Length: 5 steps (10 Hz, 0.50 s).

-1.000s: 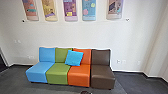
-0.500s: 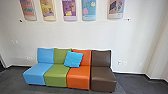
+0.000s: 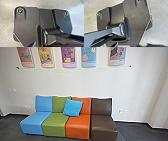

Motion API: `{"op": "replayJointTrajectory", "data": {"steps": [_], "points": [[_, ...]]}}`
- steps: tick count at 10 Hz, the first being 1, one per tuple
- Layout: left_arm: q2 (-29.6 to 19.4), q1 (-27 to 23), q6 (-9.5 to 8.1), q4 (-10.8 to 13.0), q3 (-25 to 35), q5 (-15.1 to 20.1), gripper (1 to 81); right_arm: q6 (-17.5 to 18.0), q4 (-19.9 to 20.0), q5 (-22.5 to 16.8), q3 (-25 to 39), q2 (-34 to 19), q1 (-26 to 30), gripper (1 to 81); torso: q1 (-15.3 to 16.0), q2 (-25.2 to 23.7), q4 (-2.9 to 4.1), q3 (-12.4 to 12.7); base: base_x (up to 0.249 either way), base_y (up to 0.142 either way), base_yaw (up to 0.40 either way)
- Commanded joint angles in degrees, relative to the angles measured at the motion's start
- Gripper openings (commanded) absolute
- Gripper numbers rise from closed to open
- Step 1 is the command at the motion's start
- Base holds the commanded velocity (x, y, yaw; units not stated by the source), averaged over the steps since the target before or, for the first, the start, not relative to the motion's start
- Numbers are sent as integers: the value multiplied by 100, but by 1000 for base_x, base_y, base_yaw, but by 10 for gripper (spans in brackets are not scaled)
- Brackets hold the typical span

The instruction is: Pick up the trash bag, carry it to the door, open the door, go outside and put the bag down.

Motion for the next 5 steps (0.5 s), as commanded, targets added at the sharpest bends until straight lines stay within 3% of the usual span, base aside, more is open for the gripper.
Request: {"op": "replayJointTrajectory", "data": {"steps": [1,5], "points": [[-17,-308,-22,-47,28,302,811,-4,30,-361,25,-83,242,811,0,0,0,0,157,0,0],[-17,-308,-22,-47,28,302,811,-4,21,-361,25,-92,225,811,0,0,0,0,157,0,0]]}}
